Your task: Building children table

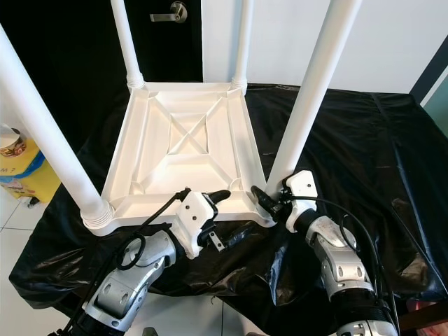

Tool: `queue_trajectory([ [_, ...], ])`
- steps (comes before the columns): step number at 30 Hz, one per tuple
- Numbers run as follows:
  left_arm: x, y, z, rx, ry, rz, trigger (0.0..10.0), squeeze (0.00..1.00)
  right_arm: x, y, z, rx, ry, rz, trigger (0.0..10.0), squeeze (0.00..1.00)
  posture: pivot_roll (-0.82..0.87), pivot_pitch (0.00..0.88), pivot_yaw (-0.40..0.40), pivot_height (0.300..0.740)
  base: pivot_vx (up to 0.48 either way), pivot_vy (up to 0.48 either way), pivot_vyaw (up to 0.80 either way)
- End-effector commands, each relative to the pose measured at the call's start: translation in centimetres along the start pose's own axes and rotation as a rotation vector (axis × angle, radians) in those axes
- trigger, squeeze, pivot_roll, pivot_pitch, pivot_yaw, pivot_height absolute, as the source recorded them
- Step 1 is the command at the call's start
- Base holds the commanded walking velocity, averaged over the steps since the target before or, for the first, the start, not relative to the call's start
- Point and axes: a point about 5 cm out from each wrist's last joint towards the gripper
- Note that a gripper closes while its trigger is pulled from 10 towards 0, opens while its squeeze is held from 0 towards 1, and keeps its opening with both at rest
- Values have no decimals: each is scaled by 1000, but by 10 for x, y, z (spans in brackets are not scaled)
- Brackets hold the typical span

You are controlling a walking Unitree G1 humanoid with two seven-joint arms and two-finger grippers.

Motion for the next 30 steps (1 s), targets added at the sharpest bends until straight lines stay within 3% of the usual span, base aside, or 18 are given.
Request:
queue_trajectory([
  [1, -3, 1, -1, 33, 11, -1, 10000, 0, -13, 3, 3, -49, 54, -32, 10000, 0, 1, 9, -65, 740, 0, 0, 0],
  [5, -3, 1, -1, 31, 11, -2, 10000, 0, -14, 3, 3, -71, 50, -29, 10000, 0, 1, 9, -65, 740, 0, 0, 0],
  [8, -3, 0, -1, 22, 12, -3, 10000, 0, -15, 6, 1, -178, 33, -31, 10000, 0, -6, 4, -58, 740, 0, 0, 0],
  [11, -3, 0, -1, 22, 12, -3, 10000, 0, -15, 6, 1, -178, 33, -31, 10000, 0, -6, 4, -58, 740, 0, 0, 0],
  [12, -4, -1, -1, 12, 13, -4, 10000, 0, -18, 10, -2, -291, 38, -42, 10000, 0, -8, 0, -57, 740, 0, 0, 0],
  [23, -6, 7, 2, 34, 26, -19, 10000, 0, -23, 20, -7, -513, 51, -77, 10000, 0, -3, 0, -65, 740, 0, 0, 0],
  [26, -7, 12, 5, 48, 33, -29, 10000, 0, -25, 28, -13, -579, 58, -102, 10000, 0, 8, 0, -70, 740, 0, 0, 0],
  [30, -8, 13, 6, 55, 36, -34, 10000, 0, -23, 42, -22, -569, 46, -128, 10000, 0, 11, 0, -71, 740, 0, 0, 0],
])
Point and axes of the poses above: a point about 5 cm out from each wrist's last joint towards the gripper, its own z axis pointing back from the gripper into the wrist, its own x axis along the axis of the wrist's last joint, y = z × x, and after that the axes turned 4 degrees about -z, right-handed
